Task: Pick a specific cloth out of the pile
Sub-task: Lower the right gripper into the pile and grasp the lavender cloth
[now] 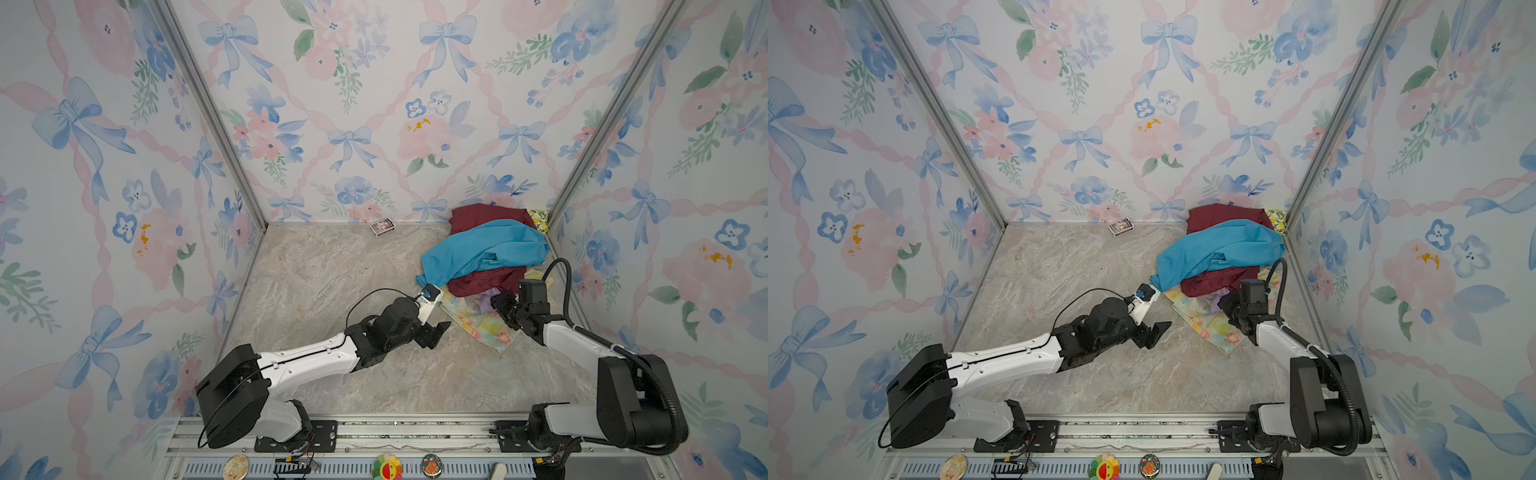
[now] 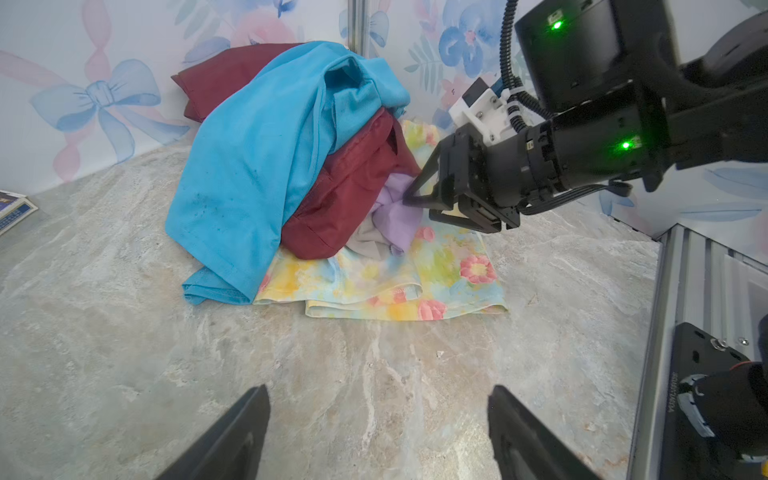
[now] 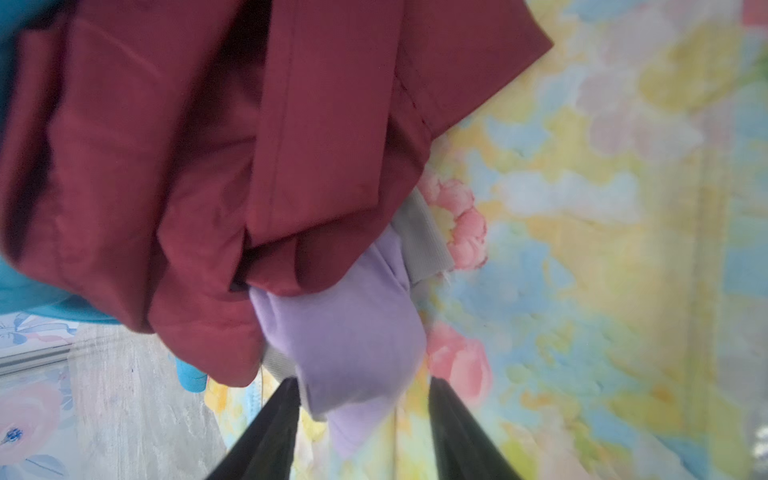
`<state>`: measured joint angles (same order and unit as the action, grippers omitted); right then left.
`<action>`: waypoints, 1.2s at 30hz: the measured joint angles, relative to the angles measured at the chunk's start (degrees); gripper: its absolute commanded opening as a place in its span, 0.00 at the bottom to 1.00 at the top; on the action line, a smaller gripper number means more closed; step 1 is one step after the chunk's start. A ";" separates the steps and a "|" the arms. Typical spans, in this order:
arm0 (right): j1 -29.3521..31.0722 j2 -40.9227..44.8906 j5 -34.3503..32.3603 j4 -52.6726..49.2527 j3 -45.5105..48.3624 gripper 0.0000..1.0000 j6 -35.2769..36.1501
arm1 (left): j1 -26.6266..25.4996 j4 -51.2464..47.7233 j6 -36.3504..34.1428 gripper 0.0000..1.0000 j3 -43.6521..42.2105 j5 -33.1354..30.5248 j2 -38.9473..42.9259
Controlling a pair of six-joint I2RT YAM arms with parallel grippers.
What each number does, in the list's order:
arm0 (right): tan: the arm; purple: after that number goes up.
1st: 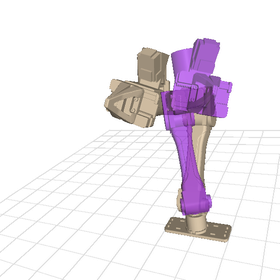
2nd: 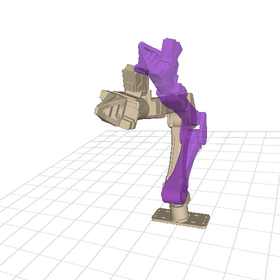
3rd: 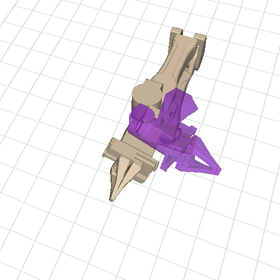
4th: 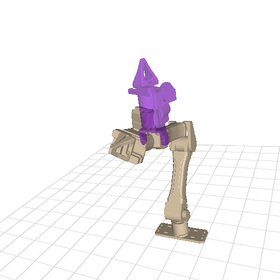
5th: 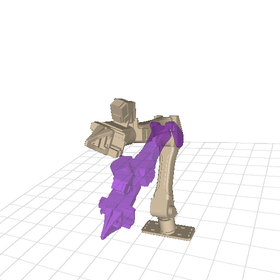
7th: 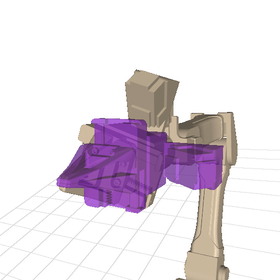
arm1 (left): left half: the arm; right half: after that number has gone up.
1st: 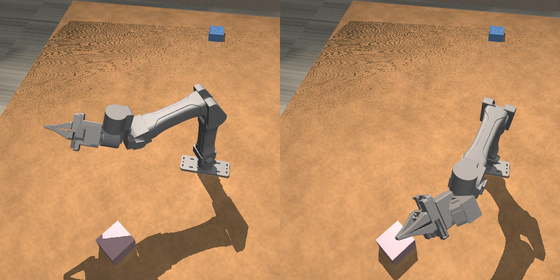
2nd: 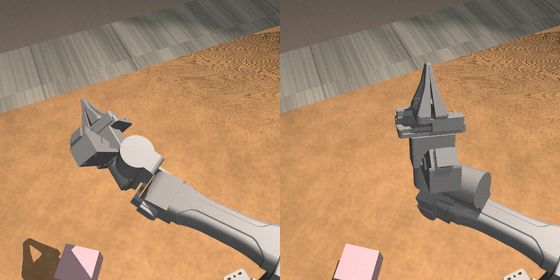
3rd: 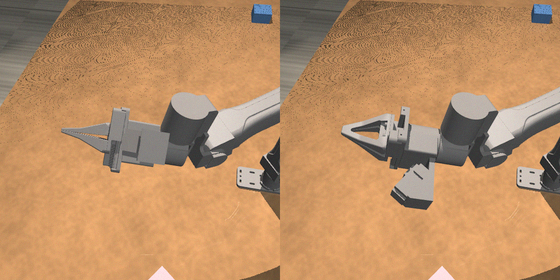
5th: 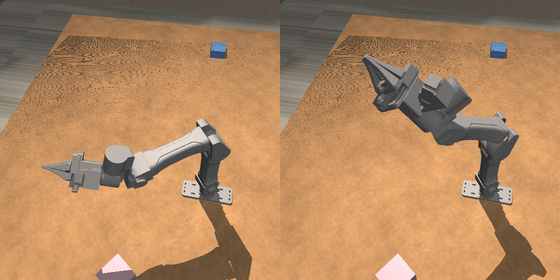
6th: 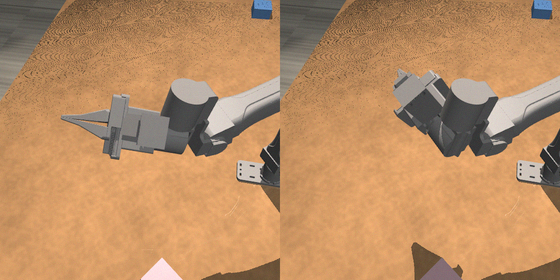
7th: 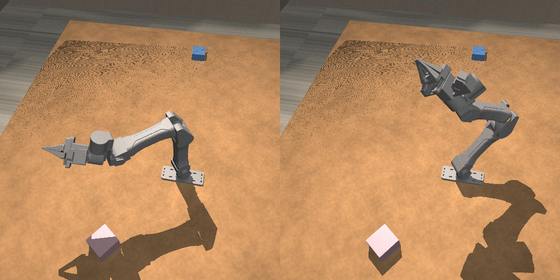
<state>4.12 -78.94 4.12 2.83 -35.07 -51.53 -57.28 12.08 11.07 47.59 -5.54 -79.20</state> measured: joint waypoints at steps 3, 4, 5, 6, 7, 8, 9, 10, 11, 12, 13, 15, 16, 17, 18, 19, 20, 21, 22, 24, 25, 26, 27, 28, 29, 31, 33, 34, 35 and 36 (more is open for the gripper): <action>-0.02 -2.51 0.17 1.18 -1.42 0.45 -0.31 | -0.09 0.00 -0.22 0.84 0.00 -0.02 0.00; -0.02 -3.23 0.17 1.60 -1.90 0.44 -0.44 | -0.09 0.00 -0.37 0.84 0.00 -0.02 0.00; -0.02 -3.69 0.20 1.95 -2.21 0.42 -0.50 | -0.09 0.00 -0.39 0.84 0.00 -0.04 0.00; -0.07 -4.20 0.20 2.32 -2.54 0.40 -0.72 | -0.09 0.00 -0.50 0.84 0.00 -0.15 0.00; -0.15 -4.57 0.20 2.80 -2.73 0.39 -0.96 | -0.09 0.00 -0.55 0.84 0.00 -0.24 0.00; -0.26 -4.87 0.17 3.19 -2.84 0.39 -1.09 | -0.09 0.00 -0.57 0.84 0.00 -0.26 0.00; -0.35 -5.14 0.17 3.58 -2.89 0.35 -1.25 | -0.09 0.00 -0.57 0.84 0.00 -0.46 0.00; -0.44 -5.49 0.15 3.85 -2.99 0.31 -1.51 | -0.09 0.00 -0.57 0.84 0.00 -0.50 0.00; -0.46 -5.86 0.17 3.98 -3.15 0.29 -1.73 | -0.09 0.00 -0.57 0.84 0.00 -0.61 0.00; -0.46 -6.34 0.17 4.22 -3.37 0.27 -1.81 | -0.09 0.00 -0.57 0.84 0.00 -0.63 0.00; -0.44 -6.78 0.20 4.46 -3.52 0.24 -1.92 | -0.09 0.00 -0.57 0.84 0.00 -0.63 0.00; -0.46 -7.30 0.17 4.94 -3.61 0.13 -2.14 | -0.09 0.00 -0.59 0.84 0.00 -0.66 0.00; -0.48 -7.34 0.17 4.98 -3.61 0.08 -2.25 | -0.09 0.00 -0.76 0.84 0.00 -0.70 0.00; -0.57 -7.34 0.15 5.07 -3.61 0.03 -2.27 | -0.09 0.00 -0.85 0.84 0.00 -0.92 0.00; -0.63 -7.34 0.15 5.11 -3.72 0.00 -2.21 | -0.09 0.00 -0.98 0.84 0.00 -1.09 0.00; -0.70 -7.32 0.15 5.05 -3.91 0.00 -1.95 | -0.09 0.00 -1.03 0.84 0.00 -1.11 0.00; -0.72 -7.19 0.09 4.74 -4.13 0.00 -1.84 | -0.09 0.00 -1.03 0.84 0.00 -1.18 0.00; -0.70 -6.80 -0.09 4.35 -4.39 0.00 -1.64 | -0.09 0.00 -1.07 0.84 0.00 -1.33 0.00; -0.70 -6.14 -0.28 3.93 -4.61 0.00 -1.55 | -0.09 0.00 -1.22 0.84 0.00 -1.53 0.00; -0.70 -4.20 -0.85 2.80 -5.25 0.00 -1.16 | -0.09 0.00 -1.44 0.84 0.00 -1.73 0.00; -0.70 -3.21 -1.14 2.21 -5.73 0.00 -0.92 | -0.09 0.00 -1.57 0.84 0.00 -1.77 0.00; -0.70 -2.38 -1.38 1.66 -6.21 0.00 -0.76 | -0.09 0.00 -1.64 0.84 0.00 -1.95 0.00; -0.70 -1.40 -1.57 1.18 -6.71 0.00 -0.55 | -0.09 0.00 -1.66 0.84 0.00 -2.01 0.00; -0.70 -0.50 -1.77 0.83 -7.13 0.00 -0.39 | -0.09 0.00 -1.66 0.84 0.00 -2.14 0.00; -0.70 0.04 -1.86 0.63 -7.39 0.00 -0.33 | -0.09 0.00 -1.66 0.84 0.00 -2.14 0.00; -0.70 1.29 -2.08 0.04 -7.91 0.00 -0.31 | -0.09 0.00 -1.66 0.84 0.00 -2.16 0.00; -0.70 2.23 -2.27 -0.79 -8.20 0.00 -0.28 | -0.09 0.00 -1.66 0.84 0.00 -2.19 0.00; -0.70 2.67 -2.40 -1.27 -8.22 0.00 -0.20 | -0.09 0.00 -1.66 0.84 0.00 -2.19 0.00; -0.70 3.13 -2.45 -1.92 -8.31 0.00 -0.09 | -0.09 0.00 -1.66 0.84 0.00 -2.19 0.00; -0.70 3.61 -2.47 -2.51 -8.41 0.00 0.09 | -0.09 0.00 -1.66 0.84 0.00 -2.19 0.00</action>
<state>3.42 -75.33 1.65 0.32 -43.48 -51.44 -57.36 12.08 9.41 47.59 -7.73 -79.20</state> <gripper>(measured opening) 0.053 0.840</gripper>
